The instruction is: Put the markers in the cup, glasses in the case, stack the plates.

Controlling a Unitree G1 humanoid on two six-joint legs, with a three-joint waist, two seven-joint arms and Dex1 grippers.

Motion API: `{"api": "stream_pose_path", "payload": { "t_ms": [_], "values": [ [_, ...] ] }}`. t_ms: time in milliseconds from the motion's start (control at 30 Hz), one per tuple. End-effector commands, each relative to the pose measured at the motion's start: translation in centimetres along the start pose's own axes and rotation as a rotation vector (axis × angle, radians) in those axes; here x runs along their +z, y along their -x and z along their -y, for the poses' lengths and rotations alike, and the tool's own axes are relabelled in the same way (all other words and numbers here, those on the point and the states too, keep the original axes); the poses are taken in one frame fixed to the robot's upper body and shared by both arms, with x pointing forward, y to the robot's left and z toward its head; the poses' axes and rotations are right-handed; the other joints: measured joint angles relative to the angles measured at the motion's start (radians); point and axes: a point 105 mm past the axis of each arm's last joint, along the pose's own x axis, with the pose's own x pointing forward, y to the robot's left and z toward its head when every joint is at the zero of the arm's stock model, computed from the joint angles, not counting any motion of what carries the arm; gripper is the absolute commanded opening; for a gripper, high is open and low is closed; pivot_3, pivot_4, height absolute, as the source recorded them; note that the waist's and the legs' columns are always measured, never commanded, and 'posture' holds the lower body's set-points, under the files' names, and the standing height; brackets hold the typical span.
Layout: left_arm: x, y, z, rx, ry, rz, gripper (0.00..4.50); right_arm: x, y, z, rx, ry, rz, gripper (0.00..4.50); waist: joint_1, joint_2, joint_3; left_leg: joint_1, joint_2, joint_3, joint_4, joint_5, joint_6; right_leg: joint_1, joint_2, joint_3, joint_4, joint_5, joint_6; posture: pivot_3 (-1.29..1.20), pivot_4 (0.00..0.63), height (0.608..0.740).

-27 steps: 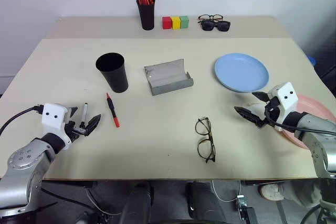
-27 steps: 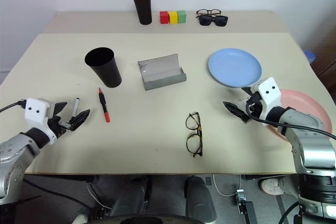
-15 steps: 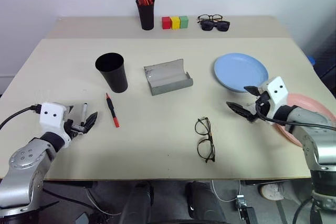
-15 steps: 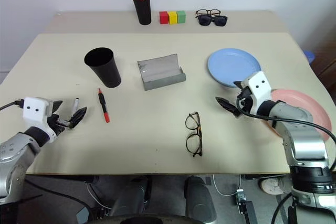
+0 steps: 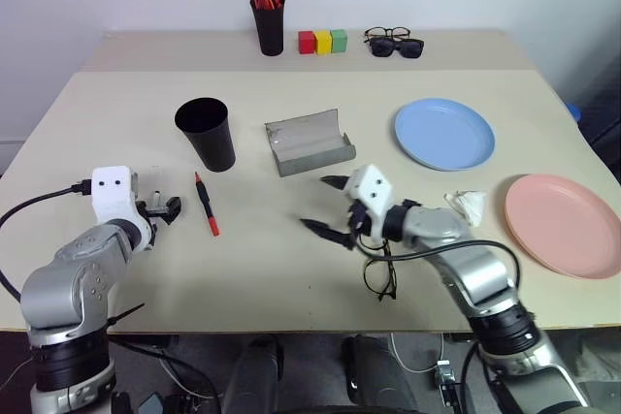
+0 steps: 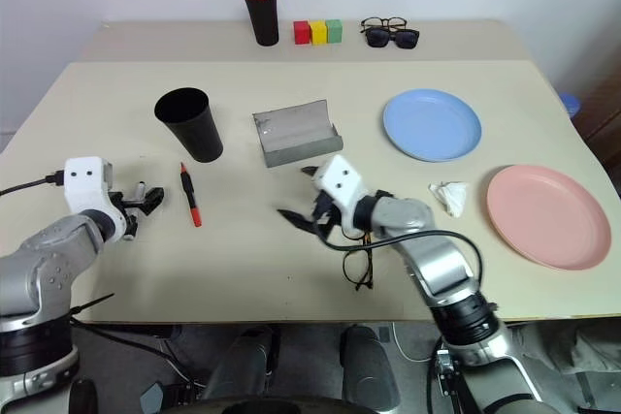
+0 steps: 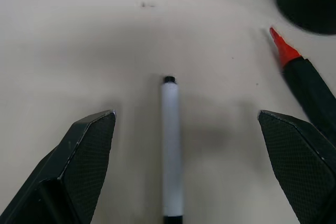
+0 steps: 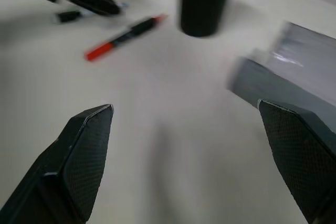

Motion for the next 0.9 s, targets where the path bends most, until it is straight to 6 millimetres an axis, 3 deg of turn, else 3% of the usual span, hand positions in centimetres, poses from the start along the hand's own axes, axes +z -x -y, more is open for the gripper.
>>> {"api": "stream_pose_path", "payload": {
  "t_ms": [33,267,333,367,433,533,600,667,733,800,900],
  "values": [
    [0.4,-0.3,-1.5,0.076,0.024,-0.009,3.56,1.9,-1.7,-0.3,-0.011,0.055,0.073,4.50,0.000,0.000,0.000,0.000,0.000,0.000,0.000,0.000,0.000,0.000,0.000,0.000,0.000,0.000,0.000,0.00,0.150,0.740],
    [0.7,-0.8,-3.0,0.123,0.039,-0.008,0.06,1.9,-3.1,-0.1,-0.034,0.065,0.087,4.50,0.001,0.000,0.000,0.001,0.000,0.000,0.000,0.001,-0.002,0.001,0.000,0.000,0.000,0.000,0.000,0.00,0.150,0.740],
    [1.1,-0.9,-3.1,0.123,0.026,0.017,0.06,2.0,-3.3,0.0,-0.039,0.066,0.091,4.50,0.000,0.000,0.000,0.001,0.000,0.000,-0.001,0.001,-0.002,0.000,0.000,0.000,0.000,0.000,0.000,0.00,0.150,0.740],
    [2.6,-0.9,-3.5,0.152,0.017,0.094,0.06,2.1,-3.4,0.2,-0.048,0.070,0.098,4.50,0.000,0.000,0.000,0.001,0.000,0.000,-0.001,0.001,-0.002,0.000,0.000,0.000,0.000,0.000,0.000,0.00,0.150,0.740],
    [8.2,0.1,-4.4,0.217,-0.015,0.406,0.06,2.4,-3.8,0.7,-0.077,0.084,0.115,4.50,0.002,-0.001,0.000,0.001,0.000,0.000,-0.001,0.001,-0.002,0.000,0.000,0.000,0.001,0.000,0.000,0.00,0.150,0.740],
    [15.6,3.7,-5.3,0.271,0.104,0.815,0.06,3.0,-4.5,1.3,-0.116,0.097,0.140,4.50,0.010,-0.008,0.001,0.000,0.000,-0.001,-0.001,0.003,-0.005,-0.001,0.000,0.000,0.000,0.001,-0.001,0.00,0.150,0.740],
    [18.6,5.4,-4.4,0.213,0.131,0.979,0.06,3.4,-4.8,1.5,-0.133,0.092,0.157,4.50,0.009,-0.010,0.000,-0.002,0.000,-0.002,-0.001,0.003,-0.006,-0.001,0.000,-0.001,-0.002,0.001,-0.001,0.00,0.150,0.740],
    [20.1,5.6,-2.7,0.137,0.110,1.040,0.06,3.6,-5.1,1.7,-0.150,0.086,0.168,4.50,0.008,-0.009,0.000,-0.002,-0.002,-0.001,-0.001,0.003,-0.007,-0.001,-0.002,-0.001,-0.002,0.002,0.001,0.00,0.150,0.740],
    [21.3,5.2,0.7,0.024,0.037,1.075,0.06,3.9,-5.2,2.1,-0.175,0.080,0.179,4.50,0.007,-0.009,0.000,-0.002,-0.002,-0.001,-0.001,0.003,-0.007,0.000,-0.003,-0.001,-0.002,0.002,0.002,0.00,0.150,0.740],
    [21.5,4.4,4.2,-0.068,-0.053,1.076,0.06,4.1,-5.3,2.4,-0.199,0.077,0.189,4.50,0.009,-0.009,0.000,-0.002,-0.002,-0.001,-0.001,0.003,-0.007,-0.001,-0.002,-0.001,-0.001,0.002,0.002,0.00,0.150,0.740],
    [20.9,3.3,7.0,-0.136,-0.114,1.072,0.06,4.3,-5.3,2.8,-0.224,0.076,0.197,4.50,0.004,-0.009,0.000,-0.002,-0.003,-0.001,0.000,0.003,-0.007,0.000,-0.002,-0.001,-0.001,0.003,0.003,0.00,0.150,0.740]
  ]
}}
